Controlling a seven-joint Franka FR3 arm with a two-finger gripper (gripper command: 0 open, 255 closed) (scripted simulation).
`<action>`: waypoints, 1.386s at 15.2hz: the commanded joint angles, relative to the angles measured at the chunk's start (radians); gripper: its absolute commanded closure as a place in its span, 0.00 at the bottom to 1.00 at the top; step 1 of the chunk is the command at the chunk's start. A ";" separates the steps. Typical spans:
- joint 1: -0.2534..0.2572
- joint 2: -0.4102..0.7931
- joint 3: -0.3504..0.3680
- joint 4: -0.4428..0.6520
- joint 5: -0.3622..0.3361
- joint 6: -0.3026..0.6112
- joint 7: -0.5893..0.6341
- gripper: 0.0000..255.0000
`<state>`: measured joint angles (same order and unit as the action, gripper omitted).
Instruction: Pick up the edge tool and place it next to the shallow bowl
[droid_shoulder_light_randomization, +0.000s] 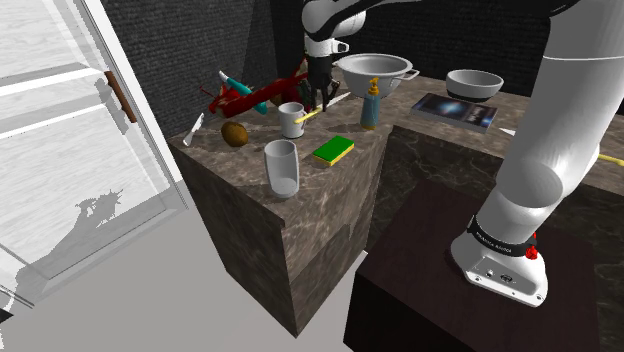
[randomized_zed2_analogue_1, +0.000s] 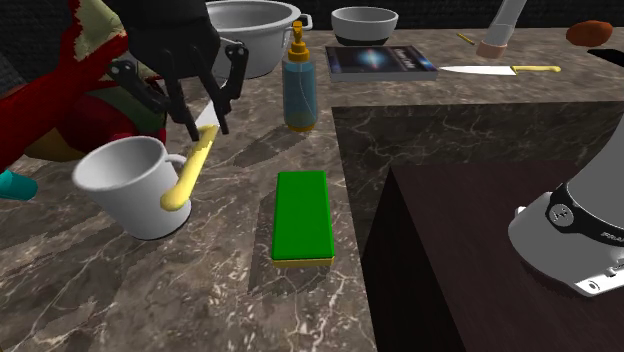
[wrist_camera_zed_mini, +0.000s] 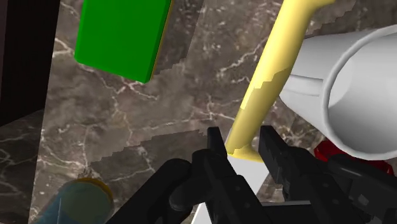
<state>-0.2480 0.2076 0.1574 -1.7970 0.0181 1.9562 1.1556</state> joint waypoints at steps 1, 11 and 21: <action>0.000 -0.008 0.000 0.020 0.001 -0.028 0.001 1.00; -0.001 -0.030 0.001 0.126 0.004 -0.155 0.003 1.00; -0.108 -0.211 -0.083 -0.099 0.023 -0.118 -0.193 1.00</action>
<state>-0.3435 0.0064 0.0854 -1.8827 0.0417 1.8354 0.9874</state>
